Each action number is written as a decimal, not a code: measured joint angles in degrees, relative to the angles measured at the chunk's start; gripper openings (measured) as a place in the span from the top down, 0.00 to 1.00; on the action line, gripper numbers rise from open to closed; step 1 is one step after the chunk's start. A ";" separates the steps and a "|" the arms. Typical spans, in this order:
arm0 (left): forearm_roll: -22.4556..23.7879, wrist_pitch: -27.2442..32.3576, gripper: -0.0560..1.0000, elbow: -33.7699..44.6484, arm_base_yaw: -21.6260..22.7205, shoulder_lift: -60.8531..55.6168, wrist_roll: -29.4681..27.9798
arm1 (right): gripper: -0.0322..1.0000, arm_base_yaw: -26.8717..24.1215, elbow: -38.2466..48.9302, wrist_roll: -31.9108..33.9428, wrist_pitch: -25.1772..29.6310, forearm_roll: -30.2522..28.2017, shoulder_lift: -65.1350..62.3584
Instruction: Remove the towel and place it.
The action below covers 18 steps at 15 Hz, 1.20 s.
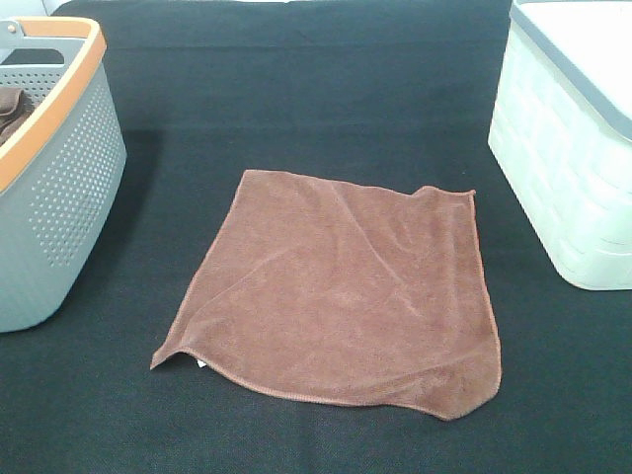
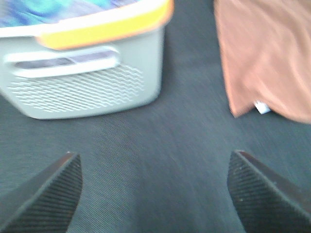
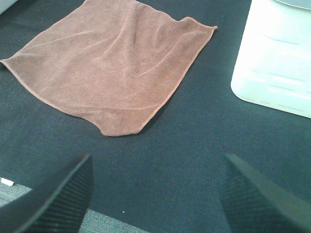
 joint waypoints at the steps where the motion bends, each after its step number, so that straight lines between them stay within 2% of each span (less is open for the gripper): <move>1: 0.00 0.00 0.21 0.06 1.66 -2.29 0.00 | 0.30 -1.89 0.00 0.00 0.00 0.00 0.00; 4: 0.00 0.00 0.21 0.06 2.35 -6.59 0.00 | 0.30 -12.38 0.00 0.00 0.00 0.00 0.00; 7: 0.00 0.00 0.21 0.06 2.35 -6.59 0.06 | 0.30 -20.40 0.00 0.00 0.00 0.00 0.00; 15: 0.00 0.00 0.21 0.06 0.57 -6.59 0.11 | 0.30 -21.54 0.00 0.00 0.00 0.00 -0.11; 18: 0.00 0.00 0.21 0.06 0.57 -6.59 0.17 | 0.30 -19.08 0.00 0.00 -0.06 0.00 -4.24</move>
